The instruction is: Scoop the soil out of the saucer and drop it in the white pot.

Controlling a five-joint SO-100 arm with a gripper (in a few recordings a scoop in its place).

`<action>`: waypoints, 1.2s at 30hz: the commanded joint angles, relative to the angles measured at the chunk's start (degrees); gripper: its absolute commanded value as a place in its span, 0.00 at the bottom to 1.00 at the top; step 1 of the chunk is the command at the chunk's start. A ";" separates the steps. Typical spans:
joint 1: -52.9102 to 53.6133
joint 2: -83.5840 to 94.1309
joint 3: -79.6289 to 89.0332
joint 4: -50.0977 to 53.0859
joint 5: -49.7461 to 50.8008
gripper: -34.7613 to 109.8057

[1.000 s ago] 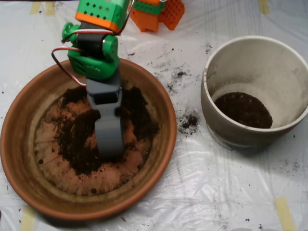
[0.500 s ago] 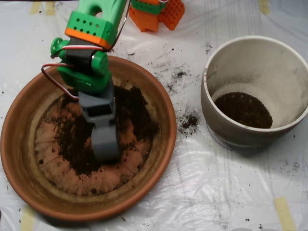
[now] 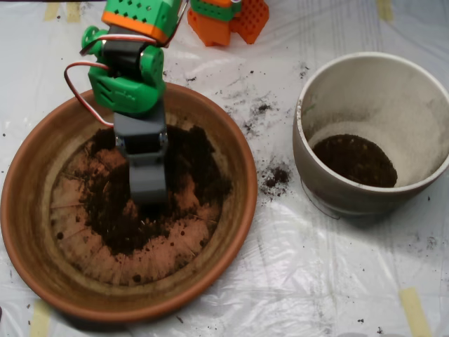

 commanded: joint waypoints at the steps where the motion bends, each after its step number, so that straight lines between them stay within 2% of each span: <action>1: 1.41 4.92 3.25 -1.67 1.41 0.39; 8: -0.09 12.83 11.87 -8.96 4.75 0.30; 12: -0.62 15.64 13.97 -9.67 5.10 0.24; 17: -1.49 17.14 13.36 -8.44 5.89 0.24; 22: -3.25 14.15 2.20 1.76 15.47 0.24; 25: -3.34 15.03 -0.09 2.29 18.98 0.24; 30: -3.34 21.88 2.55 -1.67 22.06 0.24; 36: -6.77 37.62 11.78 -11.07 15.38 0.24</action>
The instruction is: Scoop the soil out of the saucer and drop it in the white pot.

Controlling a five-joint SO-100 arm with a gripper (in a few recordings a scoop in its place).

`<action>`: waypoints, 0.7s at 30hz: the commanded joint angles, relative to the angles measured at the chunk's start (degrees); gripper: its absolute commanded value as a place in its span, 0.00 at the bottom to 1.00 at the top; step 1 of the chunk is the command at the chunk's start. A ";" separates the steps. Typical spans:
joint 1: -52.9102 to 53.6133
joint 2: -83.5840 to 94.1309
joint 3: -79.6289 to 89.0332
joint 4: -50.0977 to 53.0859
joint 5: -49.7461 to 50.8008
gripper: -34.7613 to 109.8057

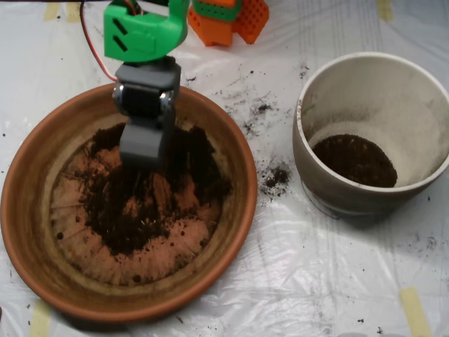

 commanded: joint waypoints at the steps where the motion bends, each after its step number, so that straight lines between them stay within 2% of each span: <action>1: -2.46 12.57 0.79 -2.29 -3.60 0.24; 10: -10.81 14.77 -17.40 12.74 2.99 0.24; 16: -18.90 7.12 -37.09 25.66 5.71 0.24; 21: -25.49 2.29 -46.23 29.62 6.50 0.24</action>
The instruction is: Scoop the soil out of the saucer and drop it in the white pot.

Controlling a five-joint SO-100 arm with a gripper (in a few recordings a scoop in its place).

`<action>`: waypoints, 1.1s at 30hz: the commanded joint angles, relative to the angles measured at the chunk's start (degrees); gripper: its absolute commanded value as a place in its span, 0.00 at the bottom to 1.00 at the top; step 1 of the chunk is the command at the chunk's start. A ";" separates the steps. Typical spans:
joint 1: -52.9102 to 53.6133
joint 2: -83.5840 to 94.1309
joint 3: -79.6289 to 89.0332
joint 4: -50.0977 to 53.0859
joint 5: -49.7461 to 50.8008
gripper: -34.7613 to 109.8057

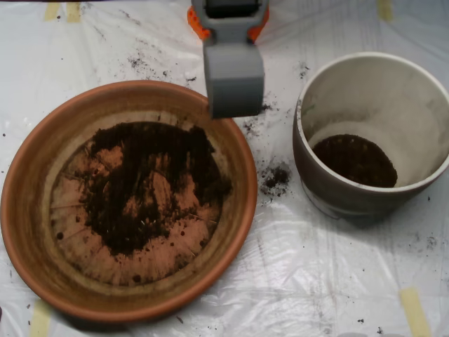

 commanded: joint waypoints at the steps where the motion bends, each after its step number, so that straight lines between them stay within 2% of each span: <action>1: -5.27 -0.18 -9.58 2.37 -0.44 0.24; 14: -21.01 -9.49 -20.21 12.04 -2.72 0.24; 18: -24.26 -10.46 -20.92 13.89 -5.10 0.36; 23: -26.37 -10.81 -20.48 14.33 -5.27 0.38; 26: -27.33 -10.55 -20.21 14.68 -5.27 0.46; 33: -27.86 -9.67 -19.51 15.29 -5.01 0.48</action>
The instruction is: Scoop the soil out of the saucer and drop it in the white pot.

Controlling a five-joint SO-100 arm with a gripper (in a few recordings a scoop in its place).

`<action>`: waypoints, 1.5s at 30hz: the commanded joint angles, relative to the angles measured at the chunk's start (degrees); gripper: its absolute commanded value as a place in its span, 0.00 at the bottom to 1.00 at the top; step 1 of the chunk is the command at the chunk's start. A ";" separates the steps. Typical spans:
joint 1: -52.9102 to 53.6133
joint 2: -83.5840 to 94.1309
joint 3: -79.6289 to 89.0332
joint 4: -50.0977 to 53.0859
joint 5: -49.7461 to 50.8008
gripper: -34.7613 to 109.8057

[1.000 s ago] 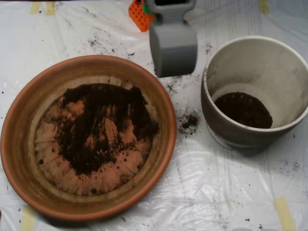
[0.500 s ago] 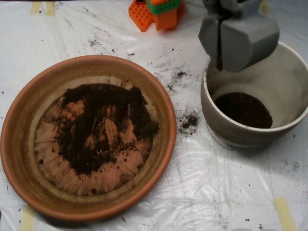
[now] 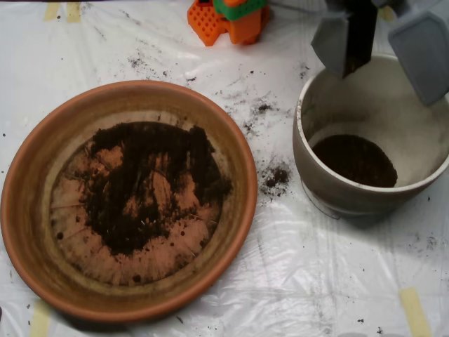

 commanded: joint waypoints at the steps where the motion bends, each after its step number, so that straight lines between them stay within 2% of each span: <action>1: -0.62 2.81 -2.90 0.35 -0.70 0.48; 10: 4.22 4.57 -3.08 -1.41 4.66 0.48; 17: 19.16 6.77 -2.46 -3.16 9.58 0.49; 26: 37.97 16.08 22.24 -15.29 8.88 0.49; 32: 46.23 20.74 43.24 -25.49 5.45 0.50; 36: 50.80 21.97 54.32 -31.29 1.85 0.55; 40: 54.93 21.71 61.35 -37.00 -1.85 0.61; 45: 58.45 14.33 61.35 -40.25 -4.31 0.62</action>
